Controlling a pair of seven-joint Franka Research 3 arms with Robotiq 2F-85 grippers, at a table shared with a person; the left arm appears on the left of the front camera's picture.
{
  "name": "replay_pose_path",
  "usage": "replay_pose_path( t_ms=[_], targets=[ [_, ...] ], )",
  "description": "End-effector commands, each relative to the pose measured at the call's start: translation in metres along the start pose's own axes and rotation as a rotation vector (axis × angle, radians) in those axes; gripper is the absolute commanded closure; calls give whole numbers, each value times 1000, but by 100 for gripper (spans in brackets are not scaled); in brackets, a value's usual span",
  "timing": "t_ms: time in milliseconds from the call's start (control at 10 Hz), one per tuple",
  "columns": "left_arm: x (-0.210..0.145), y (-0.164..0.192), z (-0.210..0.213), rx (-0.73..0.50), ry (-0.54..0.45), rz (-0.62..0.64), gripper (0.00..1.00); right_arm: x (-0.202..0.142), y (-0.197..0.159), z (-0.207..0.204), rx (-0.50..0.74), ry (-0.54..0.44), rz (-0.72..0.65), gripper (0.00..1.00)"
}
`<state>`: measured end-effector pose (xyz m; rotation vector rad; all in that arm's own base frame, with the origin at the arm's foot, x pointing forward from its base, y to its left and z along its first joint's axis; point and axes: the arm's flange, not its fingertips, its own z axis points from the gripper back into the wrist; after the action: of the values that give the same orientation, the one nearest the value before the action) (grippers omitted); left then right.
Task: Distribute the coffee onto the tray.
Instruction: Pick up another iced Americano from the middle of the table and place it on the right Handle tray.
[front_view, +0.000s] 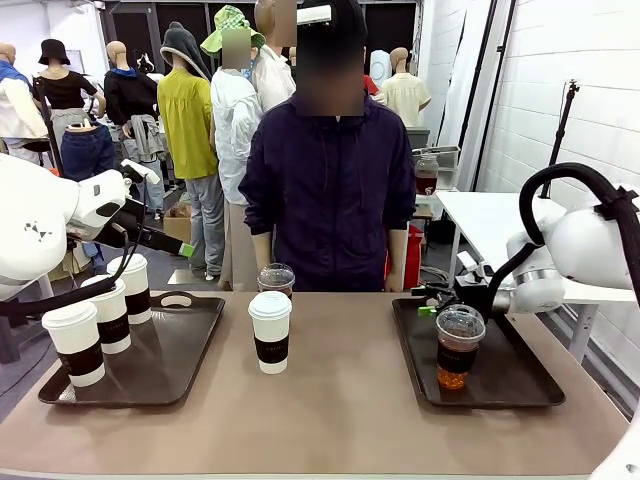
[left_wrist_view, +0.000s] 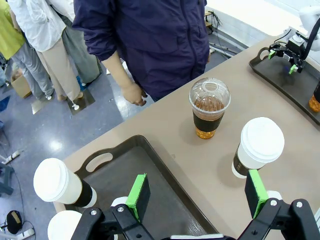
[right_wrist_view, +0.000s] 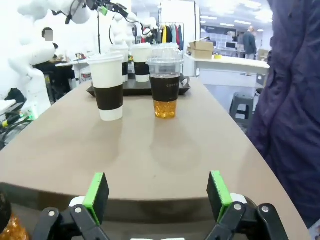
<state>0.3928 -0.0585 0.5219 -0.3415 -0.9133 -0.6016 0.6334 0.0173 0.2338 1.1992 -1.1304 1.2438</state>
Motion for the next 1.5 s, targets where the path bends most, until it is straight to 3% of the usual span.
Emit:
replay_pose_path(
  t_ms=[0,400,900,1100,1400],
  targets=[
    [0,1,0,-2,3,2,0,10,-11,-15,11,-9,-39,0],
    [0,1,0,-2,3,2,0,19,-10,-47,44,29,-65,0],
    [0,1,0,-2,3,2,0,12,-6,-45,59,12,-42,0],
    [0,1,0,-2,3,2,0,22,-11,-62,-14,-9,5,0],
    [0,1,0,-2,3,2,0,27,-11,-91,-12,7,12,0]
  ],
)
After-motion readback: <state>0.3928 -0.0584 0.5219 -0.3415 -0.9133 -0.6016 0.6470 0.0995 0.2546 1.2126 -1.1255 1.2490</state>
